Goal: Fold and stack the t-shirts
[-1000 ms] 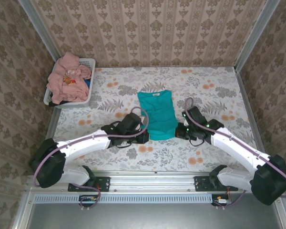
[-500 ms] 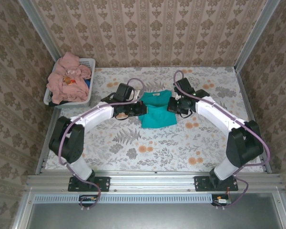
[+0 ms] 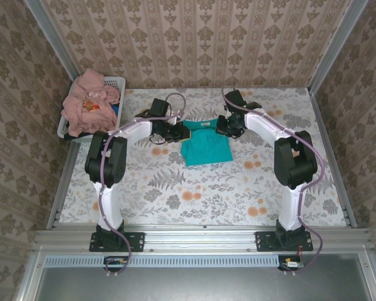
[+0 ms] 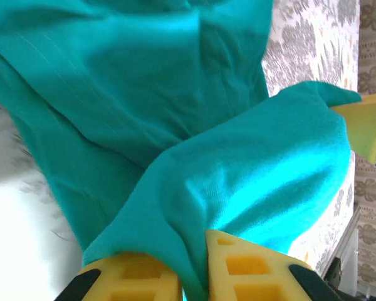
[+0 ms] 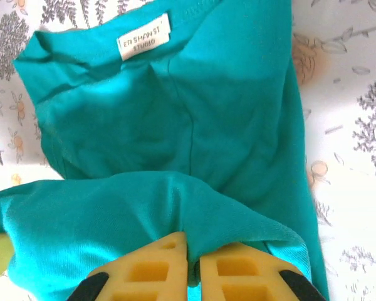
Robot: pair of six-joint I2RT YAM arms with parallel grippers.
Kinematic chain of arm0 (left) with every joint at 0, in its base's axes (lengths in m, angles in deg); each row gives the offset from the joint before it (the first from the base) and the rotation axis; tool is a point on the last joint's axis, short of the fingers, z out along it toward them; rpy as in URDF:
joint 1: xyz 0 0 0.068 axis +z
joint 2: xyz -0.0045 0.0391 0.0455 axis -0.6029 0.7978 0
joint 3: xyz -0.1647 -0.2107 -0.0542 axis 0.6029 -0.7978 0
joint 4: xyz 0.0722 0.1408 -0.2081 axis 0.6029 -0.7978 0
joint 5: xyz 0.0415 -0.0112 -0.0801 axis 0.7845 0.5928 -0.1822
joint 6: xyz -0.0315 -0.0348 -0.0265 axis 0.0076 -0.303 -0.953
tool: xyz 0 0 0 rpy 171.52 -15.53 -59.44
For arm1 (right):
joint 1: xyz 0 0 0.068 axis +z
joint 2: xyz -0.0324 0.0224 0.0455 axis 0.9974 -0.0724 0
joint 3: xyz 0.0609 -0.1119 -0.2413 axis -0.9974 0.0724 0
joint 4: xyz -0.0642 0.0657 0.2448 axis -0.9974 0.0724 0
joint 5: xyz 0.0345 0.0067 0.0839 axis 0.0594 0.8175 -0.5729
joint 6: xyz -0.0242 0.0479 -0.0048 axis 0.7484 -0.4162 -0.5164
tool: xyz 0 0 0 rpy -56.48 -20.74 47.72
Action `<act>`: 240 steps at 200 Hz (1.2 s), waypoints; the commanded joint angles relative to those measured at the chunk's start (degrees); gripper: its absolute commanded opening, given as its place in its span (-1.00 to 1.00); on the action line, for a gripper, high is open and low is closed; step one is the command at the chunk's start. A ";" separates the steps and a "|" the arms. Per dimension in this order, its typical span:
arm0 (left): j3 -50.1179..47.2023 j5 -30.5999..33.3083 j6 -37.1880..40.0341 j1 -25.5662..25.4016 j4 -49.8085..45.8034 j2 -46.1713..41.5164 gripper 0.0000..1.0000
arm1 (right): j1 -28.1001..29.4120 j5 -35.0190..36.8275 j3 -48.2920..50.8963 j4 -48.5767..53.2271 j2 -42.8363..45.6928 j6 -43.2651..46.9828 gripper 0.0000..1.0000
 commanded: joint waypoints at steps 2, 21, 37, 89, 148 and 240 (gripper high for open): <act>4.84 -2.66 2.79 2.13 -3.62 2.55 -0.59 | -1.12 -1.34 -5.21 0.60 -3.21 1.45 -0.66; 7.82 -2.79 2.93 3.78 -4.48 4.55 -0.51 | -2.01 -1.28 -8.42 1.42 -5.48 1.81 -0.48; 10.43 -2.86 3.47 4.97 -5.88 6.25 -0.49 | -2.59 -1.03 -10.17 1.92 -6.33 2.23 -0.40; 4.90 0.35 6.30 6.47 -6.07 0.06 -0.47 | 1.56 4.69 -2.63 -1.67 2.83 9.37 0.01; -7.08 7.72 10.94 0.69 -1.30 -6.62 -0.30 | 4.41 8.83 -1.82 -1.01 -2.80 18.15 0.18; 18.14 13.43 18.87 -0.27 -13.68 11.56 -0.31 | 1.90 10.52 -8.48 -1.91 -11.63 18.27 0.11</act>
